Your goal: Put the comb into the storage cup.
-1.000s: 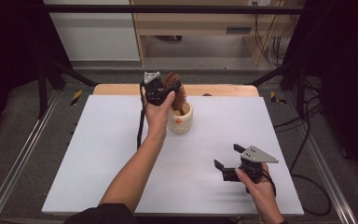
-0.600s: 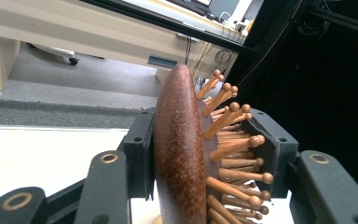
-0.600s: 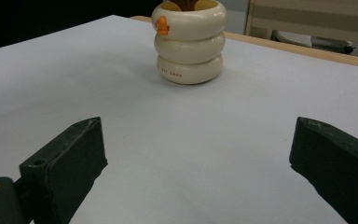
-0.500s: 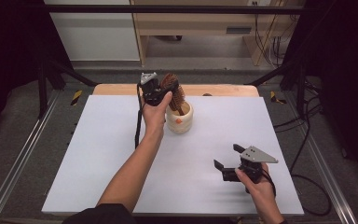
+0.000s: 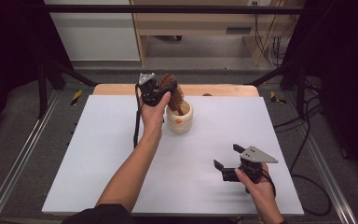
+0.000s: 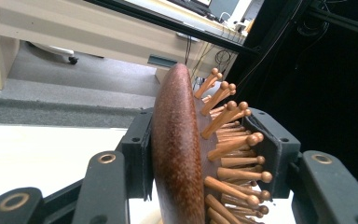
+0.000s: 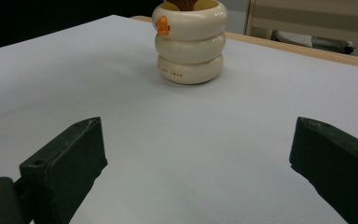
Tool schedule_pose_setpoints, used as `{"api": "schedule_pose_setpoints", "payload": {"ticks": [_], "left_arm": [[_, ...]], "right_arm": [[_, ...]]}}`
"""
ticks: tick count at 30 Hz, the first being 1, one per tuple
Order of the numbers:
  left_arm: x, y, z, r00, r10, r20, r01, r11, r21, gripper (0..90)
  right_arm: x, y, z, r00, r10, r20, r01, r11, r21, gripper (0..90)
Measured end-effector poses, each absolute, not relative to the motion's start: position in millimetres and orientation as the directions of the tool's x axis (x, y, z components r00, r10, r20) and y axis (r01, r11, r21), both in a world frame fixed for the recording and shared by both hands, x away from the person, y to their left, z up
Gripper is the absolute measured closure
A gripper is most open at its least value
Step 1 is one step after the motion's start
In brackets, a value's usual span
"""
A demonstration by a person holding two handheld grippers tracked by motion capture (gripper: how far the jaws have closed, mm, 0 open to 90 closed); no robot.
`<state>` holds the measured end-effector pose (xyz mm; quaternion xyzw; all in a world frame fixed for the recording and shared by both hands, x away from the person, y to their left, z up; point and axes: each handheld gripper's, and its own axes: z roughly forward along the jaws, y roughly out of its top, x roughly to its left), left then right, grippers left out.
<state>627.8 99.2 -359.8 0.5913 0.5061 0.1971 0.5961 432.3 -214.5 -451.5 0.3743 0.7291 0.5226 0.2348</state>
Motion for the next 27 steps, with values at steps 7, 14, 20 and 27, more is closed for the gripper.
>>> {"api": "schedule_pose_setpoints", "payload": {"ticks": [7,14,20,27], "left_arm": [[628,102,-361,0.407,0.832,-0.376,0.366,0.229,0.902,47.0],[629,103,-362,0.408,0.830,-0.380,0.368,0.232,0.901,46.5],[629,105,-363,0.403,0.832,-0.383,0.372,0.233,0.898,45.8],[630,111,-366,0.394,0.830,-0.396,0.379,0.246,0.892,44.8]], "right_arm": [[432,-214,-452,-0.611,0.790,0.050,0.300,0.173,0.938,3.9],[432,-215,-452,-0.610,0.791,0.050,0.301,0.173,0.938,3.9],[433,-214,-452,-0.611,0.790,0.049,0.301,0.174,0.938,3.9],[433,-214,-452,-0.612,0.790,0.046,0.298,0.176,0.938,3.9]]}}
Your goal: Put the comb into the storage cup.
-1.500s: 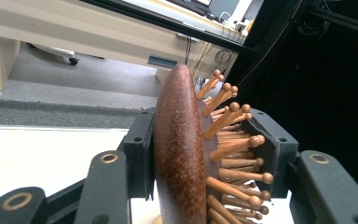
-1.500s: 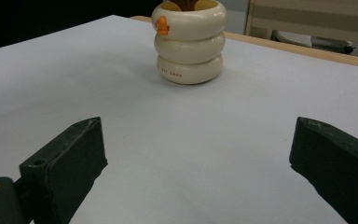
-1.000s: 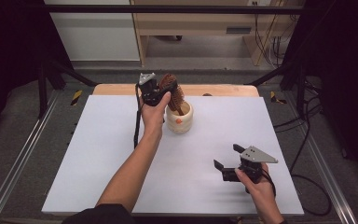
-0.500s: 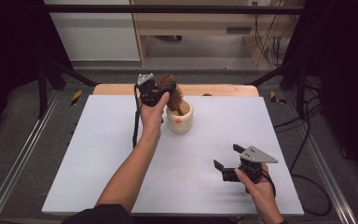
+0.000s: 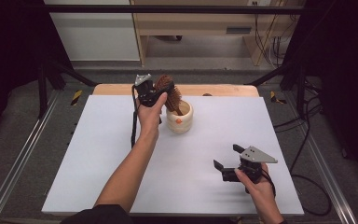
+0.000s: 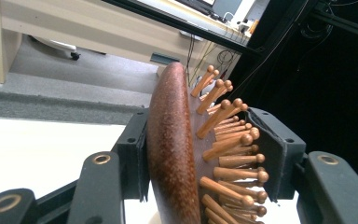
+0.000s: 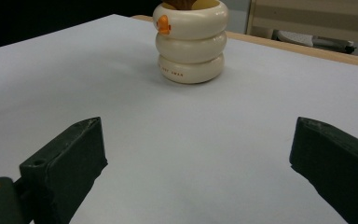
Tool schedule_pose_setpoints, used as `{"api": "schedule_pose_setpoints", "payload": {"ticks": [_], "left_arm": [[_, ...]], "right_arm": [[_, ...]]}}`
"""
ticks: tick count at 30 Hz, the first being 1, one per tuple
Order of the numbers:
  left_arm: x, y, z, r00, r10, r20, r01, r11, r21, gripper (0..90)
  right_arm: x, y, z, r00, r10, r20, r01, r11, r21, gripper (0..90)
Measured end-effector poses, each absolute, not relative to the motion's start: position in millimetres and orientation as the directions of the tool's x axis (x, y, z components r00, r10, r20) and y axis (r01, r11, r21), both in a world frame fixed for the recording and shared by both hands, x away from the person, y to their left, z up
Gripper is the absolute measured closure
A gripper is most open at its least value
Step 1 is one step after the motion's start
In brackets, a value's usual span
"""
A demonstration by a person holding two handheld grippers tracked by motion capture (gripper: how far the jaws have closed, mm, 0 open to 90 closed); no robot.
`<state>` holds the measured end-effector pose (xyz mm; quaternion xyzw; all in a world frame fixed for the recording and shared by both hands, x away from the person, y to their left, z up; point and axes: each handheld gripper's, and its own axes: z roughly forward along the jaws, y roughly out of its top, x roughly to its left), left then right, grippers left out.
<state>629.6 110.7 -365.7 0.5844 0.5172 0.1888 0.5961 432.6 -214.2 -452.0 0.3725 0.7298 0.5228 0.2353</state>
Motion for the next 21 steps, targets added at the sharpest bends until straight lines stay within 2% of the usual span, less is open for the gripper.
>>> {"api": "schedule_pose_setpoints", "payload": {"ticks": [21], "left_arm": [[631.1,116.0,-369.4,0.379,0.829,-0.411,0.387,0.262,0.884,43.1]], "right_arm": [[432.5,-213.8,-452.2,-0.613,0.789,0.047,0.301,0.178,0.937,3.9]]}}
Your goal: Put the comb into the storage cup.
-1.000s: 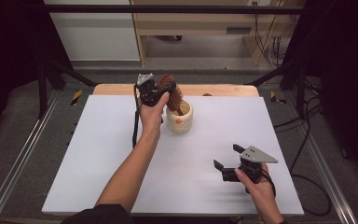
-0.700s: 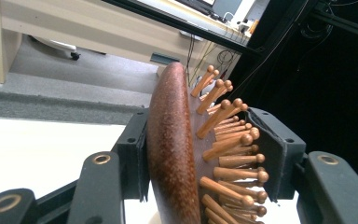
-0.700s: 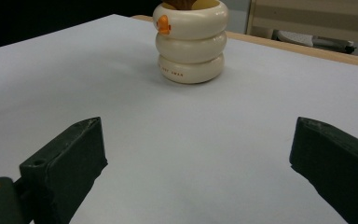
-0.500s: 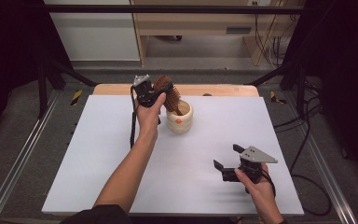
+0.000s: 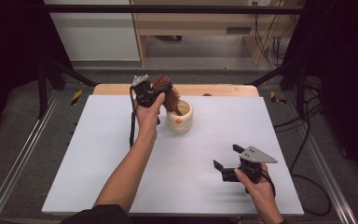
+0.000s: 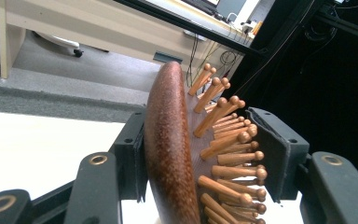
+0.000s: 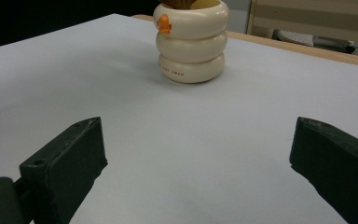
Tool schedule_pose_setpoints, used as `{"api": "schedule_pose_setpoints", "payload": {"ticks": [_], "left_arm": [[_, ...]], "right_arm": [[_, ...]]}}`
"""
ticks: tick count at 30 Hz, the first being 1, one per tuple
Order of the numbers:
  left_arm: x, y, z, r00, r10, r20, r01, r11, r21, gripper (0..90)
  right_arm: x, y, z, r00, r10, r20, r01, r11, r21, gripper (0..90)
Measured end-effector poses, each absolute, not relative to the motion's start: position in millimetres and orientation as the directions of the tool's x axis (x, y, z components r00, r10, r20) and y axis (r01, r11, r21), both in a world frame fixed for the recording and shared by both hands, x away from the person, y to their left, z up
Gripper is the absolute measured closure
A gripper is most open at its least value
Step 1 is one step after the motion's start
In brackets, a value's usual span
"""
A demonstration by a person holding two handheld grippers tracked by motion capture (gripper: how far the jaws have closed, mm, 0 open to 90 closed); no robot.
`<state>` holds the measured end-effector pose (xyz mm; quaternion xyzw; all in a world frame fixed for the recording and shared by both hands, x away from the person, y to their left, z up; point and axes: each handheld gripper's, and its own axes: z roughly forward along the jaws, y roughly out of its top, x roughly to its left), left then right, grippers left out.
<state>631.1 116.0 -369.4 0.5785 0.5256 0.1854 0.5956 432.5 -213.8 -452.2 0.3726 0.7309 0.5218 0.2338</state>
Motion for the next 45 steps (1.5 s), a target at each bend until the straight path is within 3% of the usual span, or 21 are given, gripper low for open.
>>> {"api": "schedule_pose_setpoints", "payload": {"ticks": [45], "left_arm": [[628.6,112.6,-372.2,0.376,0.841,-0.389,0.379,0.243,0.893,31.2]], "right_arm": [[432.3,-212.4,-452.7,-0.618,0.785,0.045,0.301,0.183,0.936,3.9]]}}
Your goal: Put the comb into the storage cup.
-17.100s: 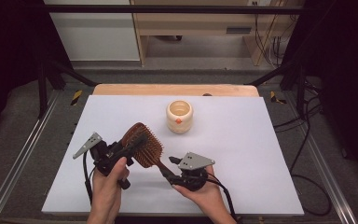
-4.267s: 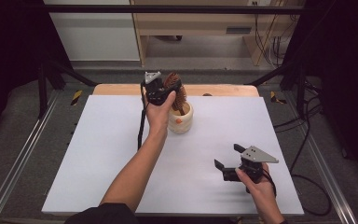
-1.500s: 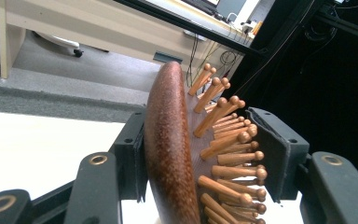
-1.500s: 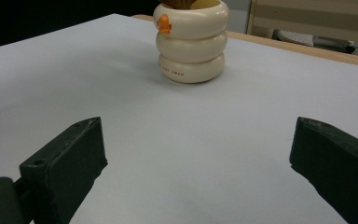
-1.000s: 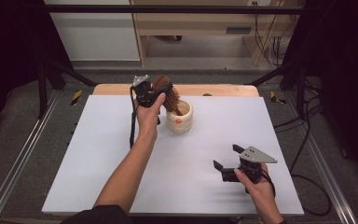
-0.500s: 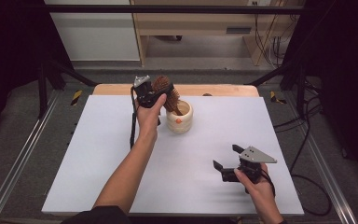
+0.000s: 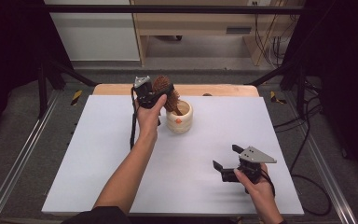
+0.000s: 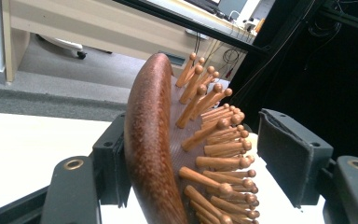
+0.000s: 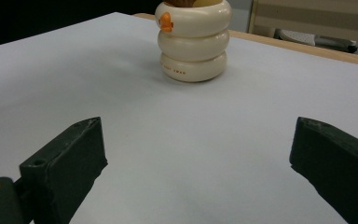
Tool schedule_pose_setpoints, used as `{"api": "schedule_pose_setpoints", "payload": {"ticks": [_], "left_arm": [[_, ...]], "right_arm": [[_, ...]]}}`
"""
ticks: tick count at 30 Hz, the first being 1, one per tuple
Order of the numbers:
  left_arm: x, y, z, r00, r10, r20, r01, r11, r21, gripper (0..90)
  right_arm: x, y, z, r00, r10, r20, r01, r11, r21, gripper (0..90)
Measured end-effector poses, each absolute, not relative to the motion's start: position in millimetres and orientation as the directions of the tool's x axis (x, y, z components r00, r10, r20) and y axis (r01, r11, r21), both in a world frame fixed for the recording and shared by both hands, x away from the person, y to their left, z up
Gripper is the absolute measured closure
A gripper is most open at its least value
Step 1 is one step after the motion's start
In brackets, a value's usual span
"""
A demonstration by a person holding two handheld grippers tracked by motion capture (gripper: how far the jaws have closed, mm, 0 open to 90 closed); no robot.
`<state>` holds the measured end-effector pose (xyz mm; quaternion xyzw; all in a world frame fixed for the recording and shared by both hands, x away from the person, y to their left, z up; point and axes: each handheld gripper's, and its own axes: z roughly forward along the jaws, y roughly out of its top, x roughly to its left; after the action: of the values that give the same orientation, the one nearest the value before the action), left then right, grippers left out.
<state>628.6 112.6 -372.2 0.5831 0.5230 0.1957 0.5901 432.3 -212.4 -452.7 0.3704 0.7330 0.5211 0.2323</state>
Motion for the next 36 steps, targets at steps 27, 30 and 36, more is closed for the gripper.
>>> {"api": "schedule_pose_setpoints", "payload": {"ticks": [27,30,36], "left_arm": [[619,126,-369,0.355,0.855,-0.378,0.349,0.253,0.902,7.0],[615,128,-368,0.359,0.862,-0.357,0.338,0.237,0.911,7.0],[607,129,-363,0.372,0.884,-0.282,0.301,0.173,0.938,6.8]], "right_arm": [[432,-211,-454,-0.621,0.782,0.046,0.304,0.187,0.934,3.9],[432,-211,-454,-0.622,0.782,0.047,0.305,0.187,0.934,3.9],[433,-211,-454,-0.620,0.783,0.047,0.308,0.188,0.933,3.9]]}}
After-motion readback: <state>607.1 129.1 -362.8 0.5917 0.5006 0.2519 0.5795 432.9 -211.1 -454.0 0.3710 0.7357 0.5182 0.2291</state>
